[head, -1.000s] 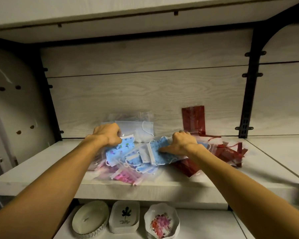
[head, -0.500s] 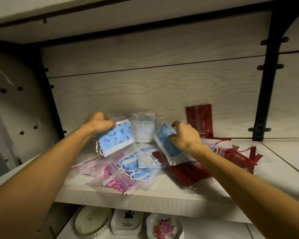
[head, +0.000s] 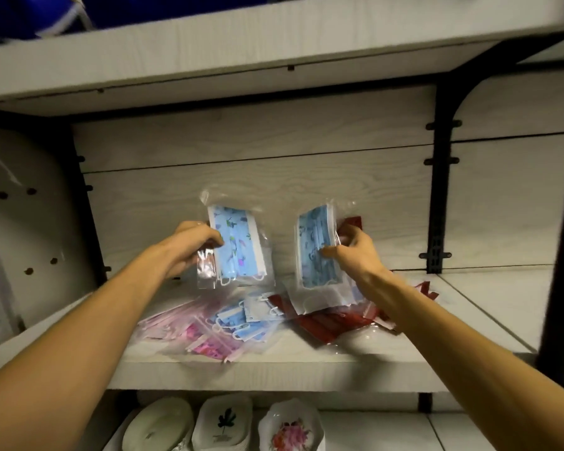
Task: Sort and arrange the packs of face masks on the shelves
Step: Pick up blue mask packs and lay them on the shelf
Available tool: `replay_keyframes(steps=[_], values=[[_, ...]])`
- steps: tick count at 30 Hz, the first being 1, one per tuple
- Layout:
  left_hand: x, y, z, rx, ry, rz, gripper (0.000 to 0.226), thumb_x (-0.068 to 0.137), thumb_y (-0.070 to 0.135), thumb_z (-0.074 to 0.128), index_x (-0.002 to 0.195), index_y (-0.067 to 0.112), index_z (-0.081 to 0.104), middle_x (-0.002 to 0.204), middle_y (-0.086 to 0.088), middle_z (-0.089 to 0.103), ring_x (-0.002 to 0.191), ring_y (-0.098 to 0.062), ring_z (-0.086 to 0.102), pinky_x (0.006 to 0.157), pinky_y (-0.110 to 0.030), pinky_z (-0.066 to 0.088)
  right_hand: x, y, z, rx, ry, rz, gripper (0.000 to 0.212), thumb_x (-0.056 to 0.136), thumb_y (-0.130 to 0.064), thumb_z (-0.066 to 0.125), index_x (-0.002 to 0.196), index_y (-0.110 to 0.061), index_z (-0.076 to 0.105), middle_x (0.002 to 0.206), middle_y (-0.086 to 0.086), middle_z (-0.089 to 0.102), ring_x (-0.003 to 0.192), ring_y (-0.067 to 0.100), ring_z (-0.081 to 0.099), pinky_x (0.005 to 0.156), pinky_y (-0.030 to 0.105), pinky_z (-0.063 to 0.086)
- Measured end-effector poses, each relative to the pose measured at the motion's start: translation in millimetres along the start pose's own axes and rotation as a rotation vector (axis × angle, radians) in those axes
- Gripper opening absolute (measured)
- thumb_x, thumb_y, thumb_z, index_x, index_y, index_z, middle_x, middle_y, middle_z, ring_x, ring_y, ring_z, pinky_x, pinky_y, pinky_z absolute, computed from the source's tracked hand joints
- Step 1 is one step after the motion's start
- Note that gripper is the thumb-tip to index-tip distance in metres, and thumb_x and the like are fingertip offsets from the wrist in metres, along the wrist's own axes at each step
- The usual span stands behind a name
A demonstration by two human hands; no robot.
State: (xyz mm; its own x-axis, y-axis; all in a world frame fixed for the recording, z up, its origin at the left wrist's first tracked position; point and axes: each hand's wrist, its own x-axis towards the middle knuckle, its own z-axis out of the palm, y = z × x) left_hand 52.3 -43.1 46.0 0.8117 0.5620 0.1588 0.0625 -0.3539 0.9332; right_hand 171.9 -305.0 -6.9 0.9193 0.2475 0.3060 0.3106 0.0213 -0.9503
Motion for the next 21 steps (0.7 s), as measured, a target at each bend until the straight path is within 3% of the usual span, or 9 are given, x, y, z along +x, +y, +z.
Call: replay_keyframes(steps=[3,7,10,12,15,18,21], values=[[-24,-1,9,-0.073,-0.023,-0.005,0.011,0.088,-0.001,0.062,0.081,0.007,0.059,0.079,-0.008,0.064,0.07,-0.014,0.057,0.06,-0.025,0.044,-29,-8,-16,0.027,-0.015,0.09,0.026,0.082,0.005,0.071,0.105,-0.007,0.067,0.103,0.013,0.073,0.087,0.026,0.07,0.071,0.033,0.061],[-66,1,20,-0.223,-0.135,-0.006,0.015,0.091,0.001,0.058,0.079,0.01,0.061,0.074,-0.004,0.059,0.06,-0.011,0.056,0.052,-0.024,0.051,-82,-24,-37,0.093,0.026,0.127,0.017,0.086,-0.003,0.067,0.103,-0.008,0.07,0.095,0.012,0.071,0.081,0.027,0.068,0.06,0.034,0.057],[-99,-1,27,-0.299,-0.249,-0.007,0.013,0.089,-0.001,0.057,0.09,0.009,0.065,0.084,-0.007,0.066,0.071,-0.015,0.067,0.062,-0.03,0.061,-124,-30,-58,0.115,0.046,0.117,0.013,0.089,-0.008,0.069,0.1,-0.014,0.068,0.096,0.009,0.07,0.085,0.026,0.068,0.06,0.037,0.057],[-118,-2,36,-0.331,-0.32,-0.004,0.018,0.09,-0.001,0.056,0.101,0.009,0.066,0.093,-0.01,0.071,0.081,-0.02,0.07,0.07,-0.034,0.062,-149,-32,-74,0.114,0.075,0.1,0.024,0.086,-0.009,0.073,0.11,-0.012,0.07,0.101,0.01,0.072,0.092,0.029,0.07,0.069,0.043,0.061],[-147,-3,53,-0.367,-0.392,-0.017,0.024,0.091,0.001,0.057,0.113,0.009,0.065,0.103,-0.014,0.074,0.09,-0.024,0.072,0.07,-0.035,0.063,-186,-31,-99,0.12,0.102,0.108,0.033,0.083,-0.007,0.076,0.115,-0.009,0.069,0.107,0.012,0.074,0.099,0.032,0.071,0.083,0.047,0.061],[-169,-4,74,-0.372,-0.433,-0.03,0.029,0.092,0.002,0.059,0.121,0.005,0.062,0.116,-0.02,0.071,0.108,-0.032,0.069,0.087,-0.044,0.059,-214,-32,-126,0.108,0.094,0.129,0.038,0.081,-0.009,0.078,0.118,-0.01,0.067,0.111,0.013,0.073,0.097,0.029,0.073,0.082,0.045,0.061],[-189,3,100,-0.374,-0.507,-0.03,0.029,0.093,0.001,0.058,0.121,0.005,0.063,0.116,-0.019,0.071,0.106,-0.031,0.069,0.083,-0.042,0.061,-236,-34,-155,0.085,0.108,0.144,0.037,0.08,-0.011,0.079,0.114,-0.014,0.067,0.109,0.011,0.074,0.096,0.029,0.074,0.08,0.046,0.062]])
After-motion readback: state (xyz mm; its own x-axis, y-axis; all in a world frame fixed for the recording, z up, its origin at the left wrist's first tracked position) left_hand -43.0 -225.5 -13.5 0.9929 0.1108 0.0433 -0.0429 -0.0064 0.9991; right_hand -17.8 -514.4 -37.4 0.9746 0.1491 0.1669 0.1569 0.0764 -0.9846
